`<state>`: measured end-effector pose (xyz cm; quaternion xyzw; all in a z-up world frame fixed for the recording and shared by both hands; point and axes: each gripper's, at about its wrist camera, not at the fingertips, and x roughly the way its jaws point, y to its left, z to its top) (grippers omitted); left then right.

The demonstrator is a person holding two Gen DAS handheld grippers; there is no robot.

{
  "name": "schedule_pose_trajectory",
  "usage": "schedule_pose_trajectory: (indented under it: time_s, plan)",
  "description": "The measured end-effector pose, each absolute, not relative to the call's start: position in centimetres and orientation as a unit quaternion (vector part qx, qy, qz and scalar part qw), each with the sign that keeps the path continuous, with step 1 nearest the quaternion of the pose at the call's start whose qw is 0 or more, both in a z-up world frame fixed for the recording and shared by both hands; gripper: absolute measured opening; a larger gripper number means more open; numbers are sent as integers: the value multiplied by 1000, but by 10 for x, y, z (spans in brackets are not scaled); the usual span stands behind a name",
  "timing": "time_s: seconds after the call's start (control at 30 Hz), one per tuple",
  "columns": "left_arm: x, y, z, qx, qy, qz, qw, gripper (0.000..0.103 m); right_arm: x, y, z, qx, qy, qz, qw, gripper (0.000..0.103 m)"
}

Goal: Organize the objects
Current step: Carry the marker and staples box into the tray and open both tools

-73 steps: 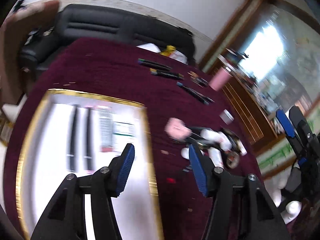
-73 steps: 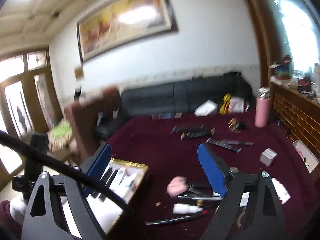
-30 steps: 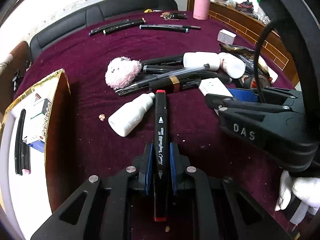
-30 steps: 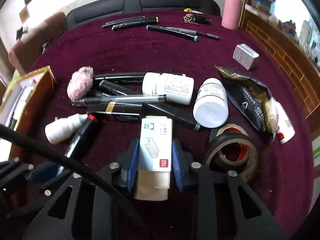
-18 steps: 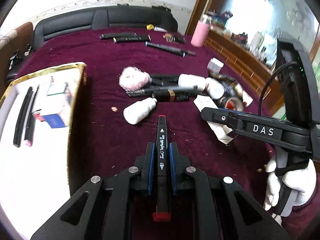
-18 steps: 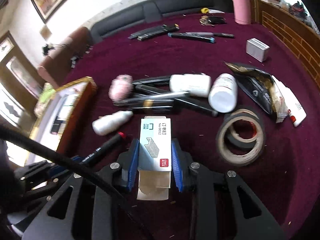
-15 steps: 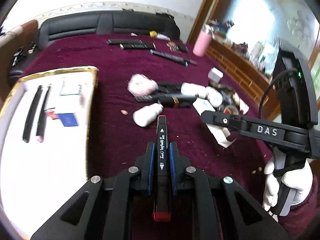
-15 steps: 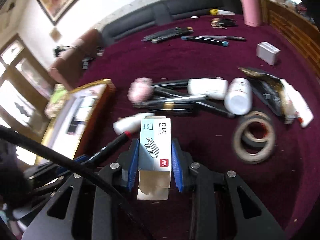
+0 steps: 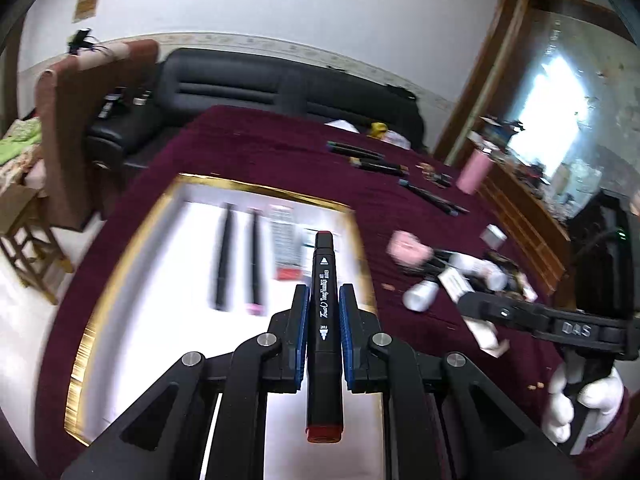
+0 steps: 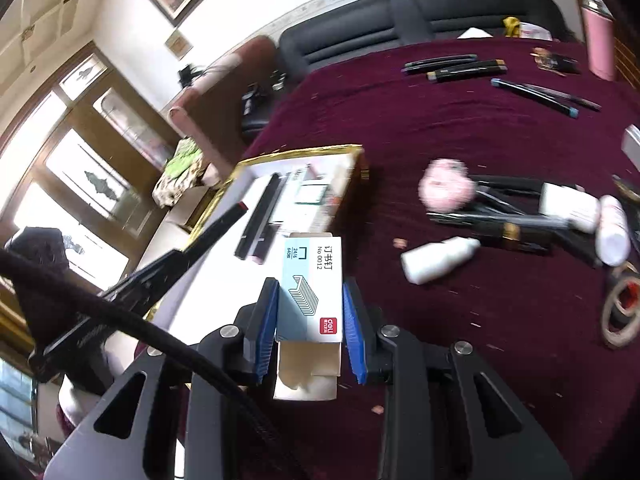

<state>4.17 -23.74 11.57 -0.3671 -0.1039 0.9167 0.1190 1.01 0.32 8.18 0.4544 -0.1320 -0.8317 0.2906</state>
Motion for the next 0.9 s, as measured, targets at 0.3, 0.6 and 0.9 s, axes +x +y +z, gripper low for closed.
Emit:
schedule_pose_trajectory:
  time_s: [0.3, 0.6, 0.9]
  plan:
    - [-23, -285, 88, -403, -88, 909, 55, 12, -23, -70, 49, 506, -133, -792, 316, 29]
    - [-75, -309, 50, -447, -93, 889, 44, 12, -52, -112, 39, 531, -139, -775, 313, 29]
    - [-100, -322, 32, -465, -115, 877, 49, 12, -61, -117, 27, 550, -139, -764, 306, 30]
